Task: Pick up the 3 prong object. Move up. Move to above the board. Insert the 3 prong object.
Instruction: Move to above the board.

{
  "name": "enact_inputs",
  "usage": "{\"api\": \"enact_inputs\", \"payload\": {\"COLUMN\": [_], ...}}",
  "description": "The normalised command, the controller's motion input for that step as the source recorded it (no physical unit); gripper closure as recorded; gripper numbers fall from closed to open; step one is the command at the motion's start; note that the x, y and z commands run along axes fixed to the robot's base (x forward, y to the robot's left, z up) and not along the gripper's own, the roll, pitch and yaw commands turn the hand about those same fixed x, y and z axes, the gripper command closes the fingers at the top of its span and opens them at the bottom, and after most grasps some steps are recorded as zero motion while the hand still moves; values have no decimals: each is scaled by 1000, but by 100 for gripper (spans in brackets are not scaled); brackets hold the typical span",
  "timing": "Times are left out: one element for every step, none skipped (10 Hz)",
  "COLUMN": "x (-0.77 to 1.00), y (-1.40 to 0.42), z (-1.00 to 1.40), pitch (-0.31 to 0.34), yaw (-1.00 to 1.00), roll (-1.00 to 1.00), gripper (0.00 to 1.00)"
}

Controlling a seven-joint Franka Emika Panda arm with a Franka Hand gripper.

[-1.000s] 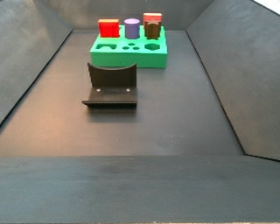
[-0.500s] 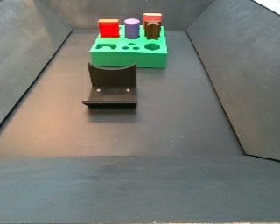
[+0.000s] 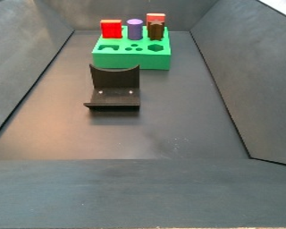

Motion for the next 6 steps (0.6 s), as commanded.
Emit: {"api": "enact_inputs", "payload": {"x": [-36,-24,-15,12,42,48], "y": [-1000,-1000,-1000,-882,-540,-324], "z": [-146,-145,-141,-120,-70,-38], "pitch": [13,9,11,15,23,22], "yaw": [11,11,10,9,8,8], "roll": [-2,-5,-14,5,-1,-1], "gripper": [100,100,100,100,100,100]}}
